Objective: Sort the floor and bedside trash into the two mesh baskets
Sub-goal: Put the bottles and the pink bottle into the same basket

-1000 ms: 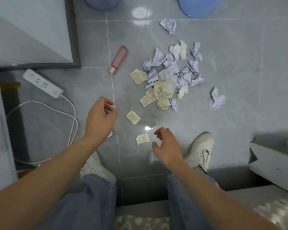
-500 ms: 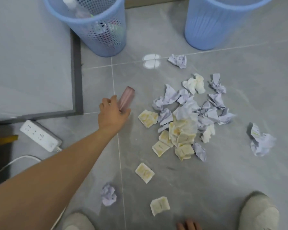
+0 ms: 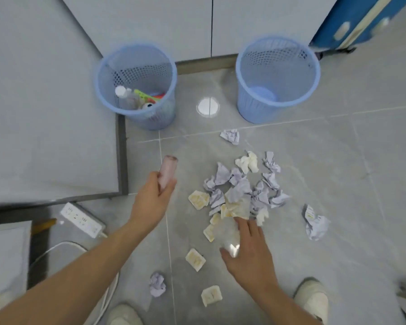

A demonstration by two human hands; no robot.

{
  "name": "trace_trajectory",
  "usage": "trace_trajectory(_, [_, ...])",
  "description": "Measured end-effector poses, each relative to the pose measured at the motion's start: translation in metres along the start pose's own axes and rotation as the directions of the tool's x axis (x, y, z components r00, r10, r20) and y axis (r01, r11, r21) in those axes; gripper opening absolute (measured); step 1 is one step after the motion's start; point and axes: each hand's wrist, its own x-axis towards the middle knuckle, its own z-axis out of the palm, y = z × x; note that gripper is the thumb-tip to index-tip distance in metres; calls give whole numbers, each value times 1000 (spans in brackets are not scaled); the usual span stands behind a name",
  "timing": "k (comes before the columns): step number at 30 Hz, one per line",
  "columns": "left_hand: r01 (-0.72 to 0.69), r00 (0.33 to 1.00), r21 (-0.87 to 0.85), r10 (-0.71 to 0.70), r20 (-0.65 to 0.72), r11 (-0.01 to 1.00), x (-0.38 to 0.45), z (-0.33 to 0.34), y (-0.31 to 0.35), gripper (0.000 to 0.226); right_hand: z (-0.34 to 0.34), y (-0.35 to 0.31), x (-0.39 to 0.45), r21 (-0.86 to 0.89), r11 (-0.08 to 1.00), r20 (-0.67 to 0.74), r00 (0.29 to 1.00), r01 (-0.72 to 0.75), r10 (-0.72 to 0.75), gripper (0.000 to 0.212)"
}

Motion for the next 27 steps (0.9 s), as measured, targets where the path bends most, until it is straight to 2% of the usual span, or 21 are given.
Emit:
trace_trajectory(2, [43,999,-125,-41,17,991,-30,-45,39,34,-55,-41,5,153,988,5,1000,7,-8,77])
trace_trajectory(5, [78,997,-194,-78,6,978,-65,-111,102,23,-135,-101,14,291,955,17,998,53,-61,90])
trace_trajectory(7, [71,997,-208,-75,-13,976,-69,-145,139,17,-178,-134,21,294,947,-35,992,126,-121,93])
trace_trajectory(10, [67,990,-304,-100,-95,950,-42,-180,178,12,-216,-178,51,334,922,-83,981,194,-176,86])
trace_trajectory(11, [78,986,-340,-123,-113,937,-26,-185,186,23,-221,-188,68,334,916,-112,974,224,-197,83])
trace_trajectory(14, [109,981,-355,-159,-114,928,33,-185,181,64,-216,-215,130,328,904,-163,959,273,-231,82])
trace_trajectory(17, [140,980,-270,-172,-98,953,102,-172,153,78,-189,-244,198,341,877,-234,934,340,-271,79])
trace_trajectory(19, [150,984,-196,-166,-70,969,143,-159,131,78,-164,-263,239,365,854,-287,917,370,-275,71])
trace_trajectory(22, [126,992,1,-126,-19,992,192,-140,96,70,-122,-283,292,431,837,-303,928,336,-216,68])
trace_trajectory(25, [71,996,181,-61,-57,981,222,-132,79,45,-88,-292,330,342,887,-292,932,311,-214,71])
trace_trajectory(27, [31,996,230,-12,-85,973,232,-129,75,35,-72,-293,347,238,923,-266,935,301,-235,69])
